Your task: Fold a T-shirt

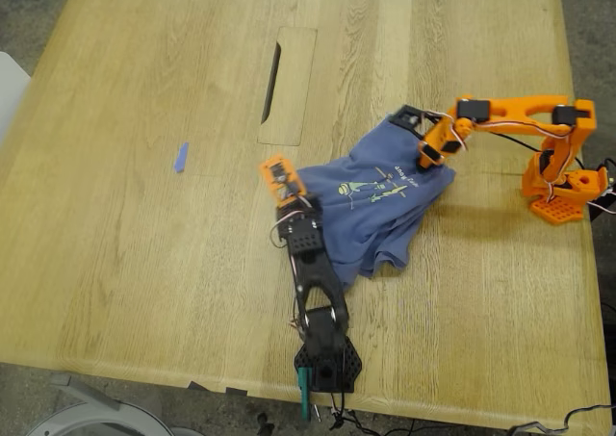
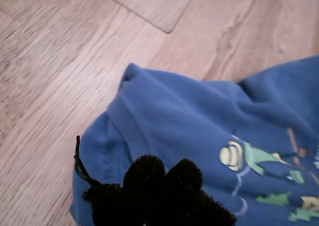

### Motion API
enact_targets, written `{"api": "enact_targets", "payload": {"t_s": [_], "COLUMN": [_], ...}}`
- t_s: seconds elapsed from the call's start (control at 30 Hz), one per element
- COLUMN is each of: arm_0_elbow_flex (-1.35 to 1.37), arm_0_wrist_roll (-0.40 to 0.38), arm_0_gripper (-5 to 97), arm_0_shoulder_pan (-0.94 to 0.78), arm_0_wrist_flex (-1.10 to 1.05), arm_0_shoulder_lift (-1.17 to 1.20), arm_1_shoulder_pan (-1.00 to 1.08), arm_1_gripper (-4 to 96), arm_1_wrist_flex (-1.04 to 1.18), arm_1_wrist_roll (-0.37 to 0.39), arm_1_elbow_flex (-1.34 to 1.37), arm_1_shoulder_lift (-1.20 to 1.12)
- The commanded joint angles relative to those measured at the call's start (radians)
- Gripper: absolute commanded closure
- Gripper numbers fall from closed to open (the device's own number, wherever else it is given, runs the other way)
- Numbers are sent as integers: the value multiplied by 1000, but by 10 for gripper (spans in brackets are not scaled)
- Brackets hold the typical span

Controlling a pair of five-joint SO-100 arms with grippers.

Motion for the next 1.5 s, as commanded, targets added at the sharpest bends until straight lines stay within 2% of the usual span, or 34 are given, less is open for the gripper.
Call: {"api": "enact_targets", "payload": {"t_s": [0.0,0.13,0.23,0.5,0.73,0.93,1.17,1.47], "arm_0_elbow_flex": [-51,-51,-35,-43,-40,-43,-35,-32], "arm_0_wrist_roll": [9,6,5,-8,-5,6,9,15], "arm_0_gripper": [918,918,918,918,918,918,918,918], "arm_0_shoulder_pan": [81,176,232,357,299,195,94,-25], "arm_0_wrist_flex": [63,75,6,-229,-305,-288,-244,-272], "arm_0_shoulder_lift": [155,158,91,-212,-365,-400,-400,-446], "arm_1_shoulder_pan": [-32,-95,-138,-195,-207,-252,-256,-202], "arm_1_gripper": [913,913,913,913,913,913,913,913], "arm_1_wrist_flex": [75,206,270,304,316,247,28,-97], "arm_1_wrist_roll": [-8,3,18,43,49,63,63,55], "arm_1_elbow_flex": [-278,-594,-730,-713,-649,-411,176,578], "arm_1_shoulder_lift": [-81,-256,-344,-371,-371,-313,-29,232]}}
